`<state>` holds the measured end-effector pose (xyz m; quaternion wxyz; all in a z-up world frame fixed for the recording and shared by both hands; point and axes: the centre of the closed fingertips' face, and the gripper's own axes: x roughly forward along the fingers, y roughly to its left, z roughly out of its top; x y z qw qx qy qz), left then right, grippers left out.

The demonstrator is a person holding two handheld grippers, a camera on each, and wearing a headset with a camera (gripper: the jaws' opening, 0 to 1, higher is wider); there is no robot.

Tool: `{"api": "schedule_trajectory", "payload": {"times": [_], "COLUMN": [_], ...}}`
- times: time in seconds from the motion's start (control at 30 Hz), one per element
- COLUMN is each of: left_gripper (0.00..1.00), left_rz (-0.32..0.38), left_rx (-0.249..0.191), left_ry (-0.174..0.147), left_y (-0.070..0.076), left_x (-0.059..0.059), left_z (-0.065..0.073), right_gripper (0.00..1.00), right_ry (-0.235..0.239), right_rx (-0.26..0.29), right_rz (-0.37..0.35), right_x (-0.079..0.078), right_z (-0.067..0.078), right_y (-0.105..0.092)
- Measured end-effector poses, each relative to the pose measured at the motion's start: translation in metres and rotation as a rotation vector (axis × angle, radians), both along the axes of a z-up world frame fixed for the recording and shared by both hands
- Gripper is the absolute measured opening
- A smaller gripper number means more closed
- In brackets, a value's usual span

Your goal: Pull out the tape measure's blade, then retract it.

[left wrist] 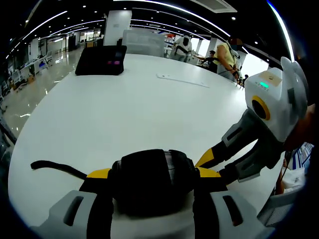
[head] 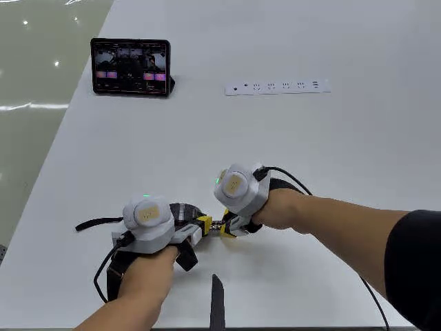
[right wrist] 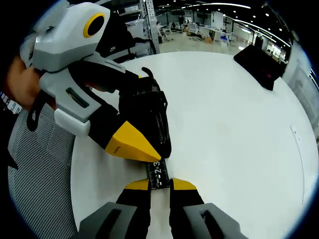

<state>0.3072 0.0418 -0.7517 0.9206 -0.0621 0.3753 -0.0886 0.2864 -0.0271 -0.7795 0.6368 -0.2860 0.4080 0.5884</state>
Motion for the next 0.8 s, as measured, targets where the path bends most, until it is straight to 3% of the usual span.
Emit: {"api": "schedule_trajectory", "payload": {"times": [0.8], "left_gripper": [0.60], "left_rz": [0.003], "left_rx": [-0.004], "left_ry": [0.003], "left_y": [0.001], "left_x": [0.000], "left_z": [0.000], "right_gripper": [0.10], "right_ry": [-0.003], "right_rx": [0.025], "right_rz": [-0.001], "right_x": [0.000], "right_z": [-0.001], "right_y": [0.016]}}
